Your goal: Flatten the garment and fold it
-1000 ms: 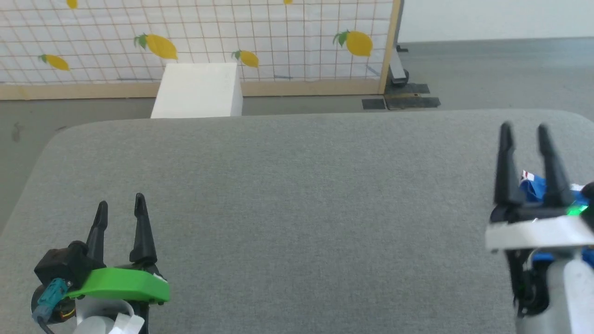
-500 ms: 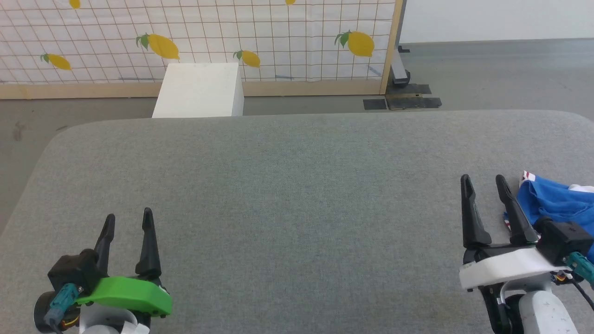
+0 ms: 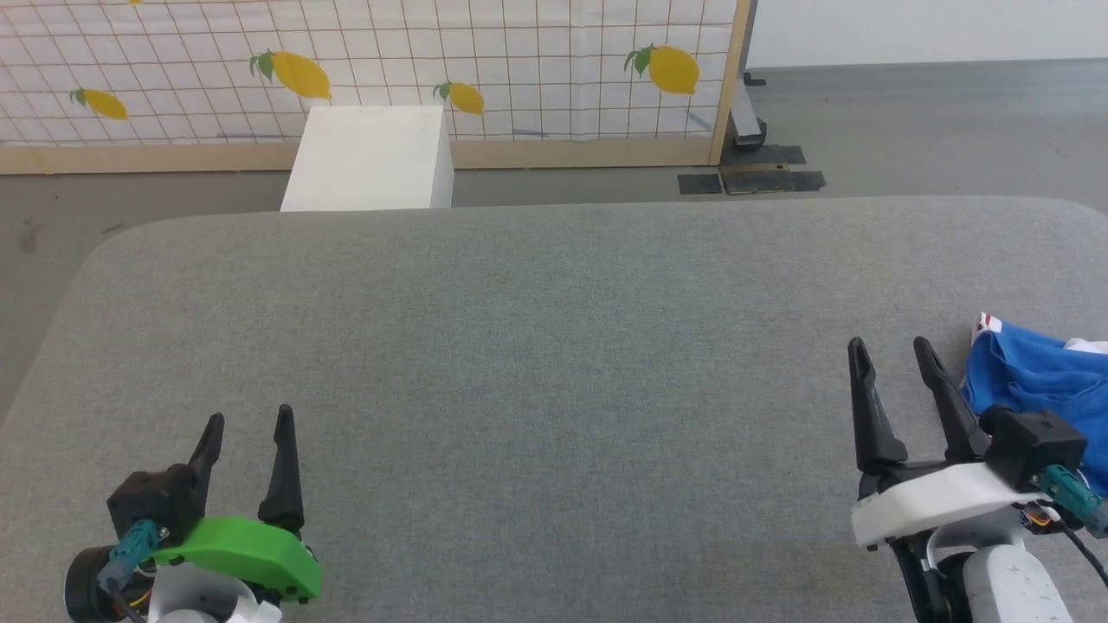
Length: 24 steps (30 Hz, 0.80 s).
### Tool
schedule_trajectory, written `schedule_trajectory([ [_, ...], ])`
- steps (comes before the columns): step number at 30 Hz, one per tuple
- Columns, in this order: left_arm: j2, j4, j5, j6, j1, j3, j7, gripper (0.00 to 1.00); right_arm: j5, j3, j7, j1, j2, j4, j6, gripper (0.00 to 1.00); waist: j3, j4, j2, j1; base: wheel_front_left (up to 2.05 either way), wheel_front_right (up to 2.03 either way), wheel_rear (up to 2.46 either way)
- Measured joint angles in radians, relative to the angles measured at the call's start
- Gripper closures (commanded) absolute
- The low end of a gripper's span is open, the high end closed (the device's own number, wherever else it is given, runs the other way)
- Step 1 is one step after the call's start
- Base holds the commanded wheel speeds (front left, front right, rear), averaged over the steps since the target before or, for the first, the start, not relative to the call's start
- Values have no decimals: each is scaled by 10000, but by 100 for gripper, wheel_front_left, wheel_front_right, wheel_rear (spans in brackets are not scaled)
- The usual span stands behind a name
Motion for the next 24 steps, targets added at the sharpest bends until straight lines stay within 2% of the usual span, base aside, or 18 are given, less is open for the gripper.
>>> schedule_trajectory([
  [24,-23,77,-516,23,0,-25,88,0,0,33,219,104,0,142,0,0,58,-58,0,0,0,0,0],
])
